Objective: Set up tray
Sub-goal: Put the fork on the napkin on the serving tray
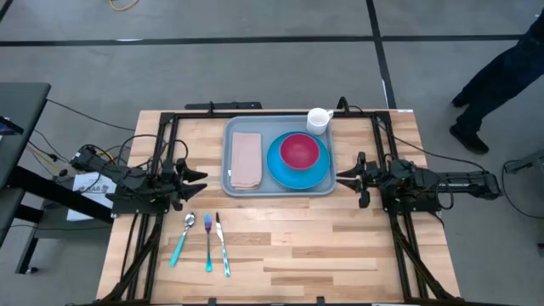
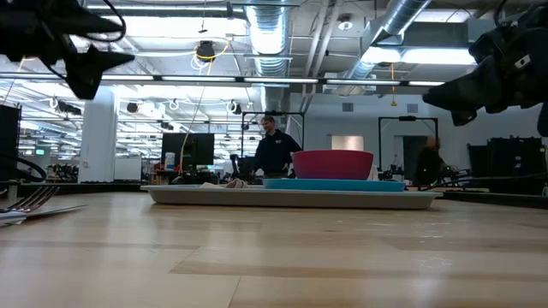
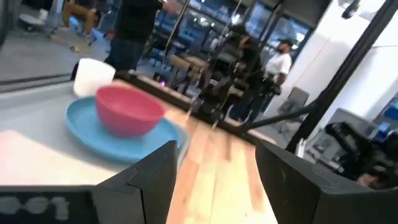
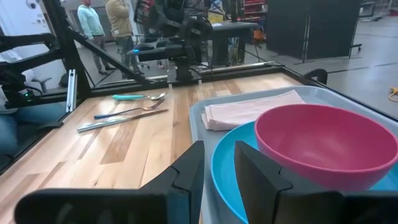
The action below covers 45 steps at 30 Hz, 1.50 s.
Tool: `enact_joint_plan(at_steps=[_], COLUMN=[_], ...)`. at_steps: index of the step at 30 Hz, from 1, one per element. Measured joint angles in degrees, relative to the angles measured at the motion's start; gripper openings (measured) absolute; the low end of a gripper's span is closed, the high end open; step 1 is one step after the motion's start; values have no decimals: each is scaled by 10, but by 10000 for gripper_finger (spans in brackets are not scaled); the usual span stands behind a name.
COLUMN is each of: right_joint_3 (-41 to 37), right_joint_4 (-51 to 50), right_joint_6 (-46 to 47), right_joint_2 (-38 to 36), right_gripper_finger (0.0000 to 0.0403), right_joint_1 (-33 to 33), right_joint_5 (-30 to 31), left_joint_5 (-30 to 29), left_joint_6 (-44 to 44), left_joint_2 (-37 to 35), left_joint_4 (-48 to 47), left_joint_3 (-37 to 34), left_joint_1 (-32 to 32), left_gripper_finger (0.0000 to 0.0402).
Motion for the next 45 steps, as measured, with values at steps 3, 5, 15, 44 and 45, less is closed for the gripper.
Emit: enact_joint_plan(at_steps=[3,5,15,44,45], right_joint_3=[0,0,0,0,0], right_joint_4=[0,0,0,-1,-1], right_joint_6=[0,0,0,0,0], right_joint_2=[0,0,0,0,0], right_gripper_finger=[82,82,82,82,82], right_joint_1=[0,0,0,0,0], right_joint_5=[-1,-1,-2,-2,-2], left_joint_5=[0,-4,-21,153,156], left_joint_6=[12,14,-108,-695,-707], left_joint_2=[14,34,257,664,679], left_joint_4=[-2,-24,-169,-469,-478], left_joint_3=[23,44,183,459,468], left_joint_1=[0,0,0,-53,-55], left_gripper_finger=[205,200,162,112,109])
